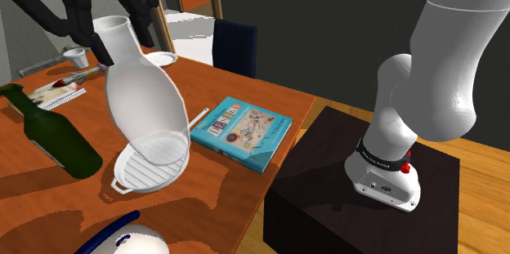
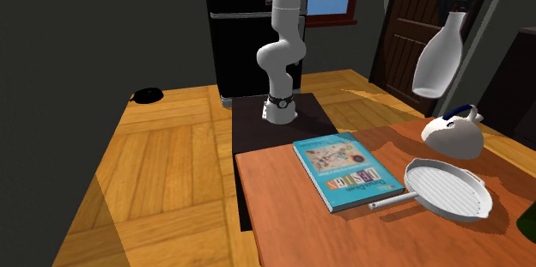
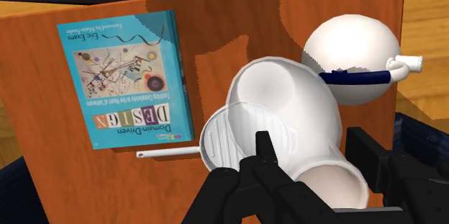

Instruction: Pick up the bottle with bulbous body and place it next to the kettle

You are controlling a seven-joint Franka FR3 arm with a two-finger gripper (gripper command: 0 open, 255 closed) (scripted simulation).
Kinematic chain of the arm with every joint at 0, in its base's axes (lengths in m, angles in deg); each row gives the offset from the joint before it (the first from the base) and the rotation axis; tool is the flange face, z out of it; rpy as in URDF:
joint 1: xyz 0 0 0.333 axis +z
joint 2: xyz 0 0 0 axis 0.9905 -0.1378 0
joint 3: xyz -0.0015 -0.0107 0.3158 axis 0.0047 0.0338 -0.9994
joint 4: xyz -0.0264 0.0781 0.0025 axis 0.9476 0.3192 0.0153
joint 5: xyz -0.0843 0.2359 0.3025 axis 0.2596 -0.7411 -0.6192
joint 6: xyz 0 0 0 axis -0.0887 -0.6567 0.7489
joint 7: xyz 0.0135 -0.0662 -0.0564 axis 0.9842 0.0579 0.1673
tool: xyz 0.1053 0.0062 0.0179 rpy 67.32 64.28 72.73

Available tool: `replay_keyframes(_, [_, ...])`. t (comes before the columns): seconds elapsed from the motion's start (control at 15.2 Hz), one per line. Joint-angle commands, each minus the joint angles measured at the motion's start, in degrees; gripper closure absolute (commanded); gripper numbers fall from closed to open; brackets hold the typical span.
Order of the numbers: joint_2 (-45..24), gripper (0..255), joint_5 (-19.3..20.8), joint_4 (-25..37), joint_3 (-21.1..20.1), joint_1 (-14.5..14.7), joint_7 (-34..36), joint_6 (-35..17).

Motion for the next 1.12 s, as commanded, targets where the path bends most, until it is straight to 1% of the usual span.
replay_keyframes(0.0, [0.9,255,-0.3,-2.8,0.1,-0.2,-0.2,-2.0])
replay_keyframes(0.53, [3.4,255,-1.2,-12.1,0.5,-0.6,-0.7,-9.0])
replay_keyframes(1.06, [4.8,255,-1.7,-19.9,0.6,-0.8,-0.9,-15.5])
